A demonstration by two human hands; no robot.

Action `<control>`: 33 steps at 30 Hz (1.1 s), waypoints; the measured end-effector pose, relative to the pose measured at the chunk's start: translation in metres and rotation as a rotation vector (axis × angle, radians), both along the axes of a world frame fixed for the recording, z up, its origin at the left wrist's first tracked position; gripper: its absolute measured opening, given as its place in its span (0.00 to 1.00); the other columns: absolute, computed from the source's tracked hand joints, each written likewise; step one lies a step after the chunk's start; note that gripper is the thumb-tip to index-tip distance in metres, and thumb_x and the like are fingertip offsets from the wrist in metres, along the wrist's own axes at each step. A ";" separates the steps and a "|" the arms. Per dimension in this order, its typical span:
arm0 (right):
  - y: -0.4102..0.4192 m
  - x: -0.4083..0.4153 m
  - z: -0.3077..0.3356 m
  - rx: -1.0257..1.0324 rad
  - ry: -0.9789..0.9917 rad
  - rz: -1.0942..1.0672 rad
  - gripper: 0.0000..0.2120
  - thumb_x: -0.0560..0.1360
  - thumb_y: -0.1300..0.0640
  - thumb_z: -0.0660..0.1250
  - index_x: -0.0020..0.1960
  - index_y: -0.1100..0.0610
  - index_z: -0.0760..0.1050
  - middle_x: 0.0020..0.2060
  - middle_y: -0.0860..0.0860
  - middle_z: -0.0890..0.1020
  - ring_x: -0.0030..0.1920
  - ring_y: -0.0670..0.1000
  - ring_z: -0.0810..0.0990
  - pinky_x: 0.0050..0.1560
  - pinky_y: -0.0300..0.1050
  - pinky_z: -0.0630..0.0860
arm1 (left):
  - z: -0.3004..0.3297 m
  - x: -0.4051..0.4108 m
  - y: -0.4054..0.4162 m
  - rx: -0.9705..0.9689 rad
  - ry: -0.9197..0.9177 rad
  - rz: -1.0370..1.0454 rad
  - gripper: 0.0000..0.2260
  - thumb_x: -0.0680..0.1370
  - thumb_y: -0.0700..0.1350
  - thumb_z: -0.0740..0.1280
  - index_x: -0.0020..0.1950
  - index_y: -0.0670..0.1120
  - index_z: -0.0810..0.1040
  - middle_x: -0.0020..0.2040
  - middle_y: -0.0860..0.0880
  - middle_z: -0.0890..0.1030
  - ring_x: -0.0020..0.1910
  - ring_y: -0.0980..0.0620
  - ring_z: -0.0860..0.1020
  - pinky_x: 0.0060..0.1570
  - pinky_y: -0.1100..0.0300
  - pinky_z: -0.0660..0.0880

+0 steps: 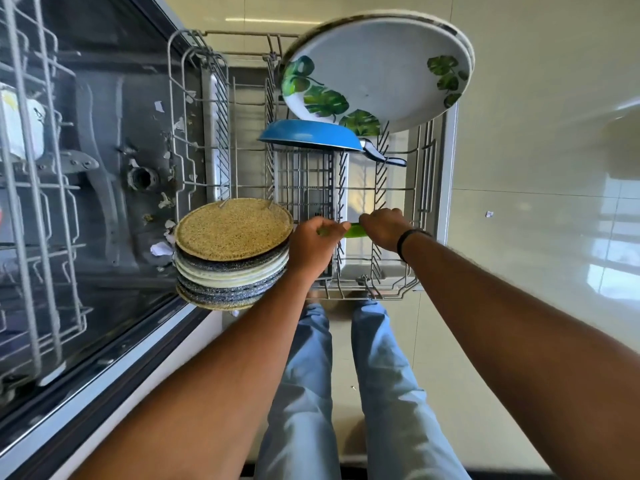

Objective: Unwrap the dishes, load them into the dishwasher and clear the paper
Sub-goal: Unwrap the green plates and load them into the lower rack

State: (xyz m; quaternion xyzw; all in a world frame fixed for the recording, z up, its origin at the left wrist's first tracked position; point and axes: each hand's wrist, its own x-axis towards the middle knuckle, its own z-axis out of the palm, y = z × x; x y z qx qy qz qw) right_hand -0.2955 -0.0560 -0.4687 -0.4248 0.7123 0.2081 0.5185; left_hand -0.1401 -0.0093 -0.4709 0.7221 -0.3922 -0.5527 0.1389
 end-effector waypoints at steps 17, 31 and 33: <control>-0.007 -0.022 -0.011 -0.411 0.070 -0.175 0.26 0.82 0.37 0.53 0.63 0.56 0.76 0.60 0.60 0.75 0.60 0.63 0.75 0.61 0.57 0.74 | -0.020 -0.022 -0.040 -0.047 -0.063 -0.013 0.16 0.81 0.54 0.67 0.64 0.45 0.79 0.60 0.45 0.80 0.54 0.50 0.79 0.37 0.68 0.69; -0.017 -0.021 -0.007 -0.499 0.058 -0.198 0.26 0.82 0.38 0.53 0.64 0.56 0.75 0.60 0.59 0.77 0.63 0.62 0.73 0.59 0.57 0.73 | -0.018 -0.025 -0.043 -0.068 -0.160 0.038 0.17 0.81 0.60 0.63 0.52 0.47 0.81 0.48 0.46 0.81 0.37 0.54 0.76 0.30 0.63 0.65; -0.018 -0.020 -0.005 -0.503 0.055 -0.188 0.26 0.82 0.38 0.54 0.65 0.56 0.75 0.61 0.60 0.77 0.63 0.62 0.73 0.59 0.57 0.73 | -0.020 -0.021 -0.041 -0.063 -0.158 0.020 0.18 0.81 0.62 0.62 0.52 0.49 0.81 0.49 0.45 0.82 0.39 0.52 0.77 0.31 0.61 0.64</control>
